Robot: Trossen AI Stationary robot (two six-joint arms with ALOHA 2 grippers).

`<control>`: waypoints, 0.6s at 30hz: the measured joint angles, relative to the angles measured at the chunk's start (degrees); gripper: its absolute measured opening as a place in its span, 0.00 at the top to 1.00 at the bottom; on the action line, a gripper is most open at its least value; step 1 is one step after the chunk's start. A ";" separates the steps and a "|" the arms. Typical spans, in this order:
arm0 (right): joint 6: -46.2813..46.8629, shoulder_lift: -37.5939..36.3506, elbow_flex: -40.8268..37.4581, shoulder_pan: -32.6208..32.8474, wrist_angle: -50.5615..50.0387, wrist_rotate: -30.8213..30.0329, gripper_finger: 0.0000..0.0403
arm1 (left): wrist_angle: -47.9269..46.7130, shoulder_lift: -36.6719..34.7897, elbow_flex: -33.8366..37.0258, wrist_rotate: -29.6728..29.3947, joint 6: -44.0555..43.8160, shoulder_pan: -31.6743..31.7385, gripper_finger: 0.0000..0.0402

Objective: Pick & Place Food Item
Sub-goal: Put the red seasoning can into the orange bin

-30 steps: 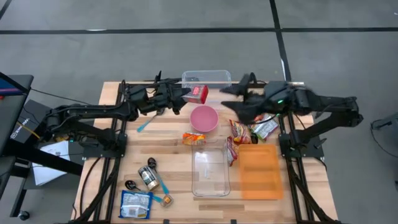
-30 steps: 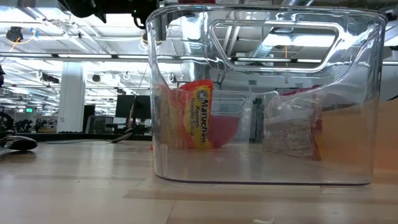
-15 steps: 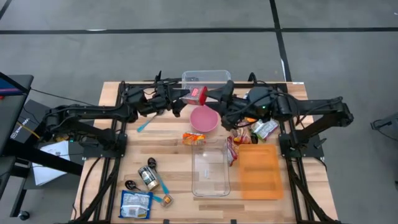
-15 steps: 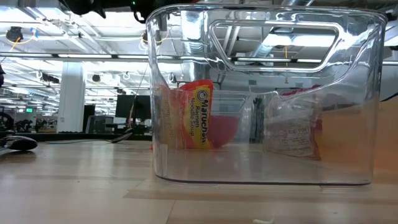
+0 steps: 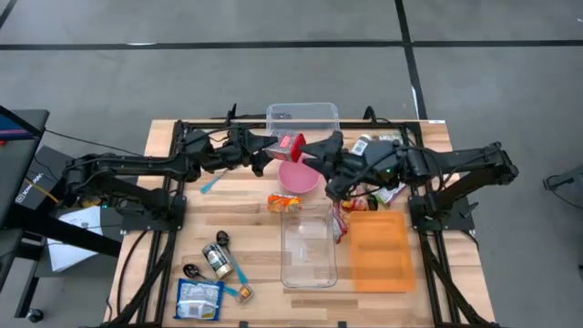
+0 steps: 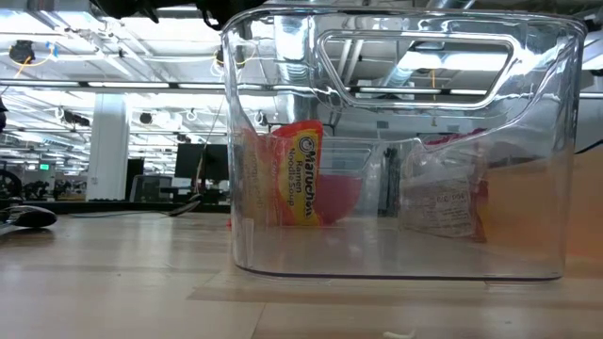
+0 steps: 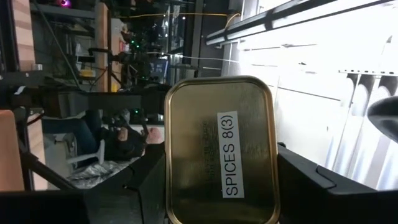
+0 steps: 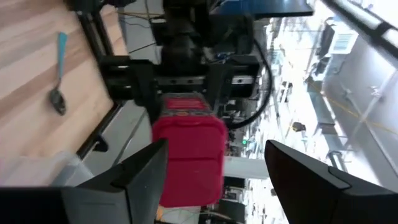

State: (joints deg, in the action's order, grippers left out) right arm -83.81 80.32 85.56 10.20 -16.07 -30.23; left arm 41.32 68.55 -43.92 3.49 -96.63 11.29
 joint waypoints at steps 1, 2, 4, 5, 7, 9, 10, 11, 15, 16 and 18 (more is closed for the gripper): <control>0.42 0.08 -0.03 0.40 -0.49 -0.55 0.35 | -0.10 0.01 0.00 0.07 0.01 0.00 0.48; 0.68 0.12 -0.06 0.68 -0.50 -1.03 0.35 | -0.08 0.00 0.00 0.12 0.04 -0.02 0.48; 0.68 0.07 -0.04 0.67 -0.01 -1.19 0.35 | -0.02 0.01 0.00 0.17 0.07 -0.21 0.48; 0.70 0.06 -0.02 0.53 0.04 -1.19 0.35 | -0.07 0.00 0.00 0.19 0.07 -0.28 0.48; 0.70 0.44 -0.02 -0.06 -0.02 -1.35 0.35 | -0.05 0.00 0.00 0.19 0.07 -0.50 0.48; 0.68 0.58 -0.04 -0.54 -0.35 -1.39 0.35 | -0.06 0.00 0.00 0.20 0.07 -0.78 0.48; 0.68 0.56 -0.04 -0.74 -0.23 -1.41 0.35 | -0.07 0.00 0.00 0.21 0.08 -0.94 0.48; 0.62 0.53 -0.03 -0.89 0.01 -1.41 0.35 | -0.07 0.02 0.00 0.21 0.07 -1.07 0.48; -1.04 1.00 -0.02 -1.36 -0.20 -1.78 0.35 | -0.44 0.02 0.02 0.17 0.14 -1.53 0.48; -1.10 1.00 -0.02 -1.36 -0.12 -1.71 0.35 | -0.37 0.02 0.02 0.17 0.14 -1.57 0.48; -1.22 1.32 0.04 -1.38 0.02 -1.67 0.35 | -0.27 0.02 0.02 0.09 0.14 -1.58 0.48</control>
State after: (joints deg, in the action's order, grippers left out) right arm -85.03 81.64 85.60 8.82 -16.05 -31.90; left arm 41.05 68.58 -43.90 3.58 -96.49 9.71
